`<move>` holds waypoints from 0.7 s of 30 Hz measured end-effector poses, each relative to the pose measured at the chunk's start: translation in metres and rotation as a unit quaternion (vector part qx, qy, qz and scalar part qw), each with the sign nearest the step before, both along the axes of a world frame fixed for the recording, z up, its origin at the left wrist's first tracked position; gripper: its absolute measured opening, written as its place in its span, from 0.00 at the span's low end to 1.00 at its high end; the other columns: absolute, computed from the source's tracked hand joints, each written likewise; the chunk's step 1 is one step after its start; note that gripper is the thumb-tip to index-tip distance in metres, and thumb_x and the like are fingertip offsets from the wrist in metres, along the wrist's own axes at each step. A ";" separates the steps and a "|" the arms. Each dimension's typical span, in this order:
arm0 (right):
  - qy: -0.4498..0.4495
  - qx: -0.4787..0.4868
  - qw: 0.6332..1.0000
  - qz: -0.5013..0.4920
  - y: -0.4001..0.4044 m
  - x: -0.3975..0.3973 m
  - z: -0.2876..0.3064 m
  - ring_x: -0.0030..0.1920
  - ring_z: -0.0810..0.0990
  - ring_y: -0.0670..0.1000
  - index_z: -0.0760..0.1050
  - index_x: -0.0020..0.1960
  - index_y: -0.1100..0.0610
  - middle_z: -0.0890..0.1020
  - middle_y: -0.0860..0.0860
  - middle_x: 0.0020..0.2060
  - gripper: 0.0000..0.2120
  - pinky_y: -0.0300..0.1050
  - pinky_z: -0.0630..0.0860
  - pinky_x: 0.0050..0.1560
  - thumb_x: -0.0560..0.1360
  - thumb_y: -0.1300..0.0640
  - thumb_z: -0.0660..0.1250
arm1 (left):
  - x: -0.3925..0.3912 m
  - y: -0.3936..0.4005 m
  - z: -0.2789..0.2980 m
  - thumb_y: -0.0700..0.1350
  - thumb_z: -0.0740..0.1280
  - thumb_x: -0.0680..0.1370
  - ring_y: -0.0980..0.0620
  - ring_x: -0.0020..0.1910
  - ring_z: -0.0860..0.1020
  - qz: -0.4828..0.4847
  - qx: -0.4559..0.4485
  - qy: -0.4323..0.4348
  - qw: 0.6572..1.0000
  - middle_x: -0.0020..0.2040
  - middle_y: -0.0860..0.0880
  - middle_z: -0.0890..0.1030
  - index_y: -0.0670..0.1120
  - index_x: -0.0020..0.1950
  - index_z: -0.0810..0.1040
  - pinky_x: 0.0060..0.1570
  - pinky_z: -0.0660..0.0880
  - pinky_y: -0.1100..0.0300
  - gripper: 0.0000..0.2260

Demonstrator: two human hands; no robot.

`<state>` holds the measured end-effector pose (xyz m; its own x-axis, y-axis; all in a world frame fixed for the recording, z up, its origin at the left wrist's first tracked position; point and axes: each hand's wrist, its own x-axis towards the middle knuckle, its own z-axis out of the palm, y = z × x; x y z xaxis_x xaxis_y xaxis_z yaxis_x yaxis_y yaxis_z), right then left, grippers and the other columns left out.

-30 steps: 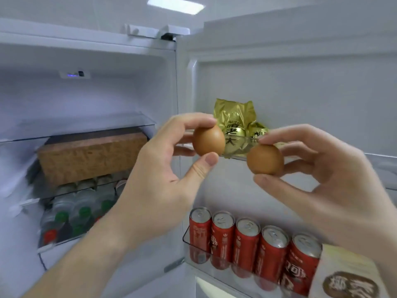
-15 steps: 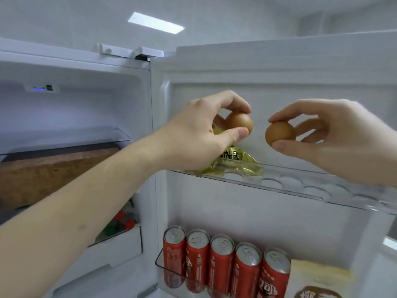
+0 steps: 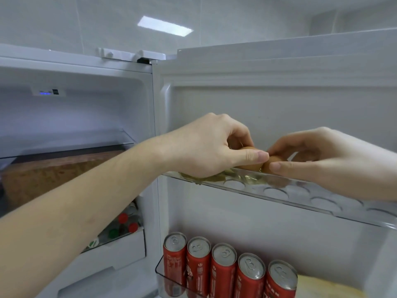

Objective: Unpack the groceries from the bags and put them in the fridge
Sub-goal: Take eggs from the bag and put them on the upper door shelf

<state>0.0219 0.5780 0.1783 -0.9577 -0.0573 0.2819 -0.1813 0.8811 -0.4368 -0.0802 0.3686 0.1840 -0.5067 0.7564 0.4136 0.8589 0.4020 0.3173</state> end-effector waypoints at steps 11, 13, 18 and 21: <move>-0.100 -0.040 0.992 0.067 0.011 -0.013 -0.010 0.47 0.81 0.57 0.81 0.51 0.50 0.87 0.50 0.44 0.12 0.52 0.79 0.46 0.77 0.45 0.64 | -0.002 0.013 0.001 0.68 0.68 0.75 0.63 0.35 0.80 0.027 -0.057 0.025 0.998 0.37 0.60 0.83 0.55 0.45 0.84 0.36 0.75 0.65 0.18; -0.101 -0.038 0.992 0.071 0.012 -0.013 -0.010 0.46 0.81 0.56 0.81 0.52 0.50 0.87 0.50 0.44 0.15 0.50 0.78 0.45 0.74 0.44 0.61 | -0.004 0.014 0.000 0.68 0.67 0.76 0.61 0.37 0.81 0.025 -0.060 0.022 0.998 0.43 0.56 0.84 0.54 0.46 0.84 0.40 0.79 0.59 0.18; -0.092 -0.033 0.993 0.062 0.011 -0.012 -0.009 0.46 0.81 0.54 0.82 0.53 0.47 0.87 0.48 0.44 0.16 0.48 0.79 0.45 0.73 0.43 0.61 | -0.002 0.015 0.000 0.67 0.66 0.77 0.61 0.33 0.83 0.036 -0.095 -0.003 0.995 0.43 0.52 0.85 0.53 0.46 0.84 0.38 0.81 0.60 0.19; -0.081 -0.014 0.995 0.048 0.009 -0.011 -0.009 0.45 0.81 0.52 0.82 0.54 0.47 0.87 0.47 0.44 0.12 0.53 0.81 0.47 0.79 0.44 0.63 | -0.002 0.016 -0.001 0.67 0.65 0.78 0.61 0.34 0.83 0.051 -0.099 0.004 0.994 0.41 0.52 0.85 0.53 0.44 0.84 0.39 0.82 0.57 0.19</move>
<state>0.0112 0.5869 0.1690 -0.9811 -0.1451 0.1279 -0.1898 0.8497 -0.4919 -0.0820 0.3846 0.1830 -0.5818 0.7685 0.2664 0.8131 0.5408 0.2156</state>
